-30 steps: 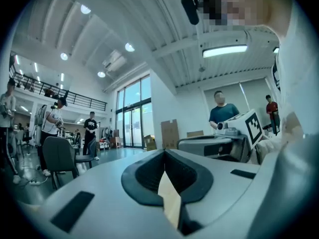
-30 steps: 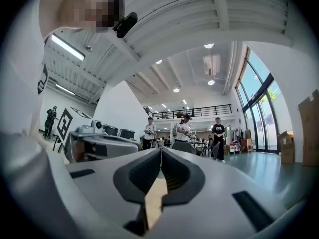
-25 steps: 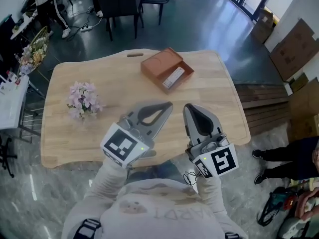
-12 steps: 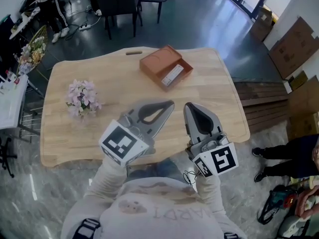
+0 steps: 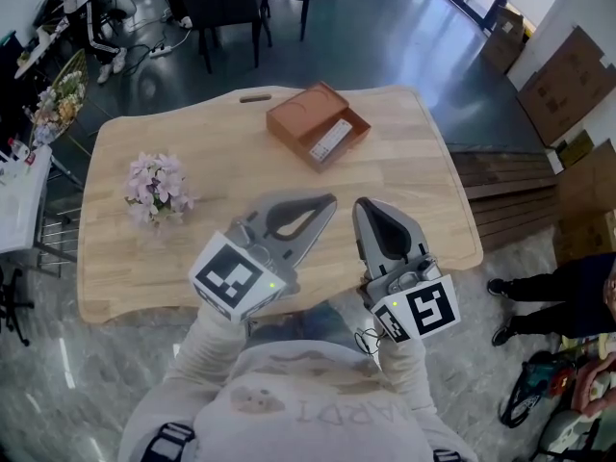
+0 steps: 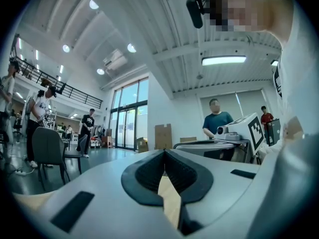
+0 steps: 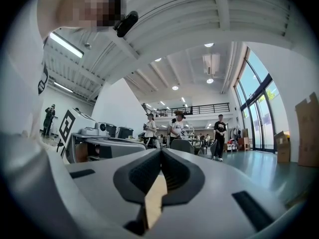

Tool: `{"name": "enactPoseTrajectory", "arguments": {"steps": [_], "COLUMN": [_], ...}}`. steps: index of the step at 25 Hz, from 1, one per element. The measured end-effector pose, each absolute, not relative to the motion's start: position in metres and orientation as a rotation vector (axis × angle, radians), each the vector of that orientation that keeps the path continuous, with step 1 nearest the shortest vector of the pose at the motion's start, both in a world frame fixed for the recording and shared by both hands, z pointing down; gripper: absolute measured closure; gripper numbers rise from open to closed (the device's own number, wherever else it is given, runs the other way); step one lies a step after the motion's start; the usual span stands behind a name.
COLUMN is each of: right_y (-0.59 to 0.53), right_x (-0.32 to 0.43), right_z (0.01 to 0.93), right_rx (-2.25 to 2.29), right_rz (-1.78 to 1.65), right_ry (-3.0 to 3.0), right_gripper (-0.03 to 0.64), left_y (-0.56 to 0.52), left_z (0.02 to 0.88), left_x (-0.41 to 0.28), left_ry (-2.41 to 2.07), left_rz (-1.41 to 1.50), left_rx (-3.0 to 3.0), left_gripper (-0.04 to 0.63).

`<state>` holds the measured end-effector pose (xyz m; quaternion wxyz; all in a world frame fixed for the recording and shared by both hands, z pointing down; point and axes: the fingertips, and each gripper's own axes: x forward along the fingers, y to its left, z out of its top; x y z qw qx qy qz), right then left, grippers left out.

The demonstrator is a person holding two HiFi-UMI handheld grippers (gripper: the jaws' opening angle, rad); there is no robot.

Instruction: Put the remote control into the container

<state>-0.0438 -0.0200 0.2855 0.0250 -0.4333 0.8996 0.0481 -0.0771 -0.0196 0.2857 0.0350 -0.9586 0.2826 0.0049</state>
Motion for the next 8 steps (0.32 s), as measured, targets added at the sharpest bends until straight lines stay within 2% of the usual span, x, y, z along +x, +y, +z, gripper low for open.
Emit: {"name": "enactPoseTrajectory", "arguments": {"steps": [8], "right_y": [-0.0176], "right_x": [-0.0433], "right_z": [0.2894], "right_rx": [-1.353], "right_rz": [0.148], "right_ry": [2.783], "right_gripper": [0.6], "left_y": [-0.0155], "left_z": [0.2901], "left_x": [-0.0737], "left_ry": [0.828], "left_rz": [0.029], "left_rx": [-2.95], "left_gripper": [0.583]}}
